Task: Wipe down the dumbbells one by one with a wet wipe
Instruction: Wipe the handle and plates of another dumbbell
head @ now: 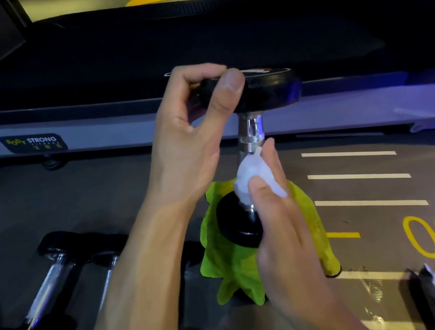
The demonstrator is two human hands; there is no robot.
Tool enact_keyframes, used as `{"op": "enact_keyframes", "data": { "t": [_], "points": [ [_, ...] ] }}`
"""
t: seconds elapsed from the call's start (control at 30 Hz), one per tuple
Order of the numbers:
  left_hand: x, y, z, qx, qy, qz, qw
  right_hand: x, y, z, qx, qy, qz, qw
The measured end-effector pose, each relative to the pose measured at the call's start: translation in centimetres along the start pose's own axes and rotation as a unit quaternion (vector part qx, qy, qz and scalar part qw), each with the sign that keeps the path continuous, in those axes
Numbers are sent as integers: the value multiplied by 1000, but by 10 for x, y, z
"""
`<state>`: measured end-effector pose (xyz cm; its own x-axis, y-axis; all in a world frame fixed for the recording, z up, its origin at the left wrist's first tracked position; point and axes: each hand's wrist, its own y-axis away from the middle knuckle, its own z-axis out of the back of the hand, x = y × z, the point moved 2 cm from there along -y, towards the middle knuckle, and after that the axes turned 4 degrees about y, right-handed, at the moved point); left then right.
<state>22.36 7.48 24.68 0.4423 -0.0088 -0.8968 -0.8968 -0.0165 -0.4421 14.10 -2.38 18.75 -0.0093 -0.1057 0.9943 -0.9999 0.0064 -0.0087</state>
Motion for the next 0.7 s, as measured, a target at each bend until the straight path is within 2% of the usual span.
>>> {"op": "enact_keyframes", "data": {
  "t": [0.1, 0.2, 0.3, 0.37, 0.4, 0.5, 0.57, 0.63, 0.7],
  "points": [
    [-1, 1, -1, 10, -6, -4, 1000, 13, -32, 7, -41, 59, 12, 997],
    [-1, 1, -3, 2, 0, 0, 1000, 12, -42, 19, -24, 84, -19, 996],
    [0, -2, -3, -15, 8, 3, 1000, 10, -20, 6, -18, 115, 54, 992],
    [1, -4, -3, -15, 3, 5, 1000, 8, -9, 3, -2, 84, 60, 995],
    [2, -4, -4, -14, 0, 5, 1000, 6, -11, 3, 14, 58, 36, 998],
    [2, -3, -4, -22, 6, 7, 1000, 11, -16, 11, 48, -119, -1, 992],
    [1, -3, -4, -26, 16, 8, 1000, 19, -16, 16, 30, -185, -6, 982],
    [0, -1, -7, -18, 17, 6, 1000, 20, -22, 17, -8, -120, 18, 993],
    [0, 0, -10, -6, 15, 5, 1000, 12, -36, 14, -53, 25, 80, 995]
  ]
}}
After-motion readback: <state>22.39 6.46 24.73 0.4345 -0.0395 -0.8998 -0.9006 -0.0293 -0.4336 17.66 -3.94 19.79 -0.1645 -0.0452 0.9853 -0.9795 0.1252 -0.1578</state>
